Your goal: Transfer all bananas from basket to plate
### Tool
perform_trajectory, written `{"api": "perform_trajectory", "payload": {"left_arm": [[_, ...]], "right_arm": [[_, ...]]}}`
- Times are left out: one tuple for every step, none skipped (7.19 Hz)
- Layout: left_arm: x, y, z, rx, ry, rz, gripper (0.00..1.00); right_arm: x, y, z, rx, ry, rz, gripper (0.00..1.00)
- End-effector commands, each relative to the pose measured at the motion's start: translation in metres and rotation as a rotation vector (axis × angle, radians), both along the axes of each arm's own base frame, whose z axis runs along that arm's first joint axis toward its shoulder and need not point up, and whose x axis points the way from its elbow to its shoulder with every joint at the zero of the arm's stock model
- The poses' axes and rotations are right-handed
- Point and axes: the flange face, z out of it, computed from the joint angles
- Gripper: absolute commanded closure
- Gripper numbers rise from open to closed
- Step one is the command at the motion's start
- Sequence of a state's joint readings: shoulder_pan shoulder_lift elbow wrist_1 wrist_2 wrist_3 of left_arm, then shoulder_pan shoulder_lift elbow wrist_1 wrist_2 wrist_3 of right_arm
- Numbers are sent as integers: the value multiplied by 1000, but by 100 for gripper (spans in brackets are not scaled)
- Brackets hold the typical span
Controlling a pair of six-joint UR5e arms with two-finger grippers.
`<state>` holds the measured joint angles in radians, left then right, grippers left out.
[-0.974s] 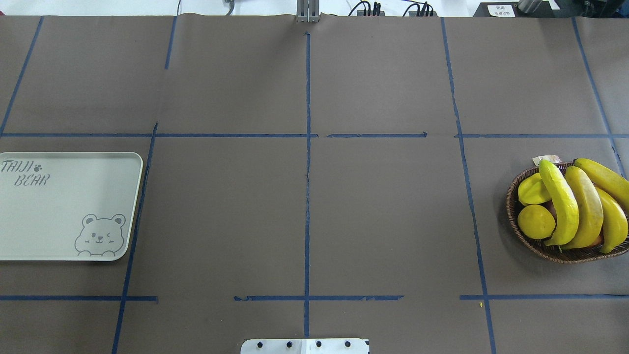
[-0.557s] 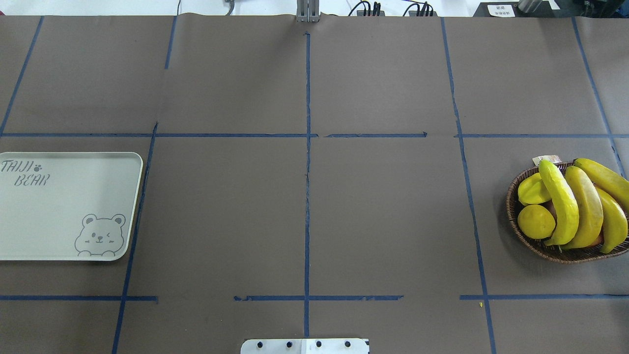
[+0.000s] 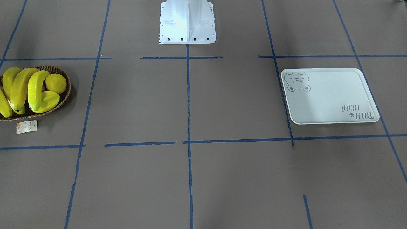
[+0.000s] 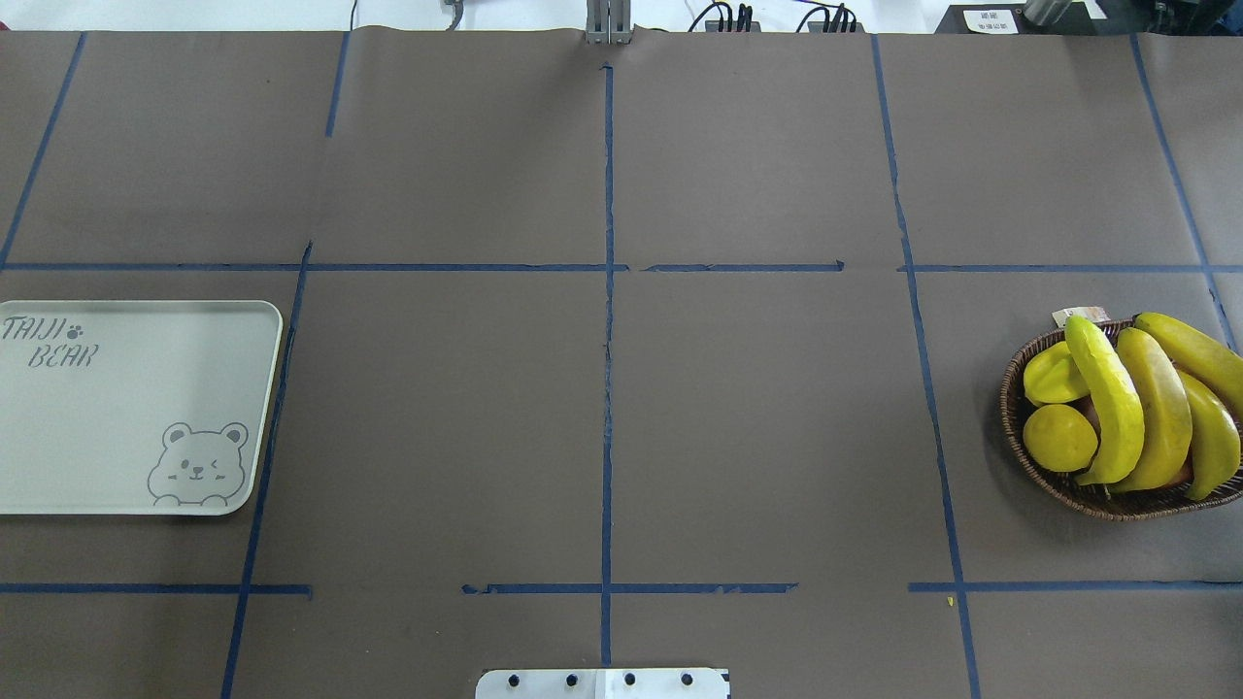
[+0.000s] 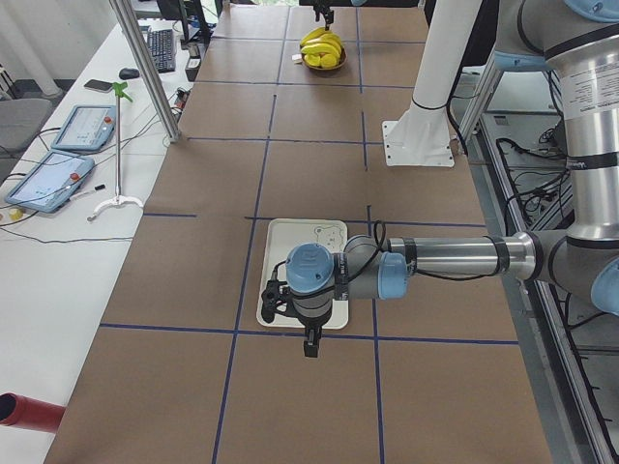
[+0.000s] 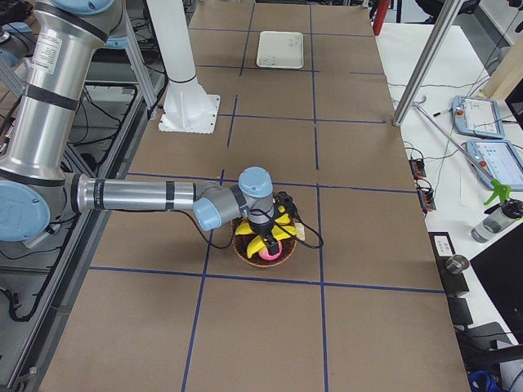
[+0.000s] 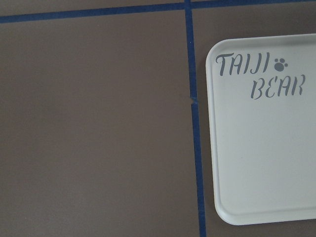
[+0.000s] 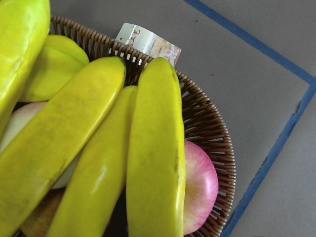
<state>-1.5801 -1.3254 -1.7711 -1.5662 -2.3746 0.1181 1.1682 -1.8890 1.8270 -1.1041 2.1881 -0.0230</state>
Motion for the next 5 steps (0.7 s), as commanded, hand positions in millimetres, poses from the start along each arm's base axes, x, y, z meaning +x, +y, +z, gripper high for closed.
{"api": "perform_trajectory", "payload": {"left_arm": [[0, 0, 2, -4, 0, 0, 0], [0, 0, 2, -4, 0, 0, 0], [0, 0, 2, -4, 0, 0, 0], [0, 0, 2, -5, 0, 0, 0], [0, 0, 2, -5, 0, 0, 0]], "right_arm": [[-16, 3, 6, 23, 62, -31, 4], [-14, 7, 12, 31, 77, -49, 6], [-12, 10, 15, 50, 82, -79, 8], [-12, 11, 17, 47, 84, -82, 9], [-12, 12, 17, 45, 87, -83, 14]]}}
